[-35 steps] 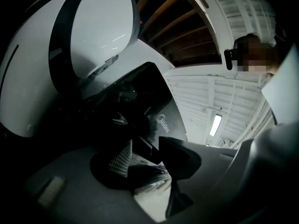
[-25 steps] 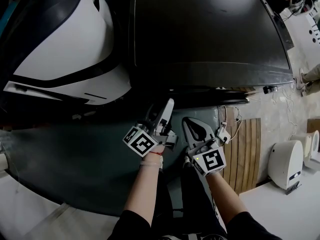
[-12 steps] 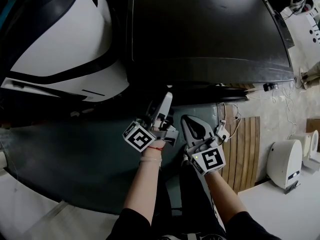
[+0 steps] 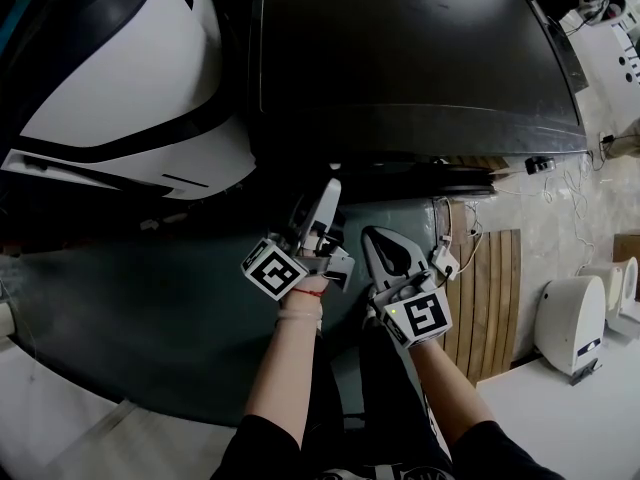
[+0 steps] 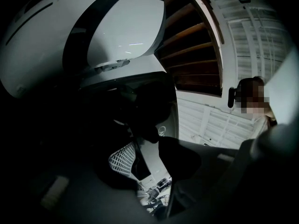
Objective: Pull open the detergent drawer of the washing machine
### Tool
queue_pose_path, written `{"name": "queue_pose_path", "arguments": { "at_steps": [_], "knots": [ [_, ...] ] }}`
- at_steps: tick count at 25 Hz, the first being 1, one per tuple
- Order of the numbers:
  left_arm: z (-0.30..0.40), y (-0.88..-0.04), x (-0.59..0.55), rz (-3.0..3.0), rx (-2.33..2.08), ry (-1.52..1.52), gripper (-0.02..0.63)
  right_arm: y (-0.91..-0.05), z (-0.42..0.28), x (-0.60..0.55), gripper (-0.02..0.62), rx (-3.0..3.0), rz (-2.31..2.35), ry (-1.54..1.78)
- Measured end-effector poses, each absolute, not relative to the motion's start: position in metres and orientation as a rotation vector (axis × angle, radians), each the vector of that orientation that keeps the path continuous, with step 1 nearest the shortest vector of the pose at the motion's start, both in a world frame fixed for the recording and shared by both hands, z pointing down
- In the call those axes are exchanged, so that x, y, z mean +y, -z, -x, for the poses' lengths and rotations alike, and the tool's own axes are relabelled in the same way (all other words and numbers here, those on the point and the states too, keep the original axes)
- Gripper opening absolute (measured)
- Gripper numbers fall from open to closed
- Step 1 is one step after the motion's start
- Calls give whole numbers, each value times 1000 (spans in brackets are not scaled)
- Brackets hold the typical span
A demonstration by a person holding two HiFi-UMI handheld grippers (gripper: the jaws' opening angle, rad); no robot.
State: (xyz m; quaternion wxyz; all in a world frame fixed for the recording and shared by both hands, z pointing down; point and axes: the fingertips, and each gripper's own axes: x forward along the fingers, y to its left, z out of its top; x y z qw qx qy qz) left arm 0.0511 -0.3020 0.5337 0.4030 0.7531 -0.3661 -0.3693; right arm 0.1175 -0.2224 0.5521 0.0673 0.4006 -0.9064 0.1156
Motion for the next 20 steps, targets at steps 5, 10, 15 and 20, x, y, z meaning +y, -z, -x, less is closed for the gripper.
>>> {"name": "queue_pose_path", "arguments": {
  "at_steps": [5, 10, 15, 20],
  "knots": [
    [-51, -537, -293, -1912, -938, 904, 158, -552, -119, -218, 12, -2720, -1227, -356],
    [-51, -537, -284, -1917, -932, 893, 156, -550, -119, -211, 11, -2744, -1226, -340],
    [-53, -537, -277, -1906, -960, 912, 156, -550, -122, -203, 12, -2747, -1162, -316],
    [-55, -535, -268, -1879, -991, 956, 156, -543, -122, -199, 12, -2758, -1076, -289]
  ]
}}
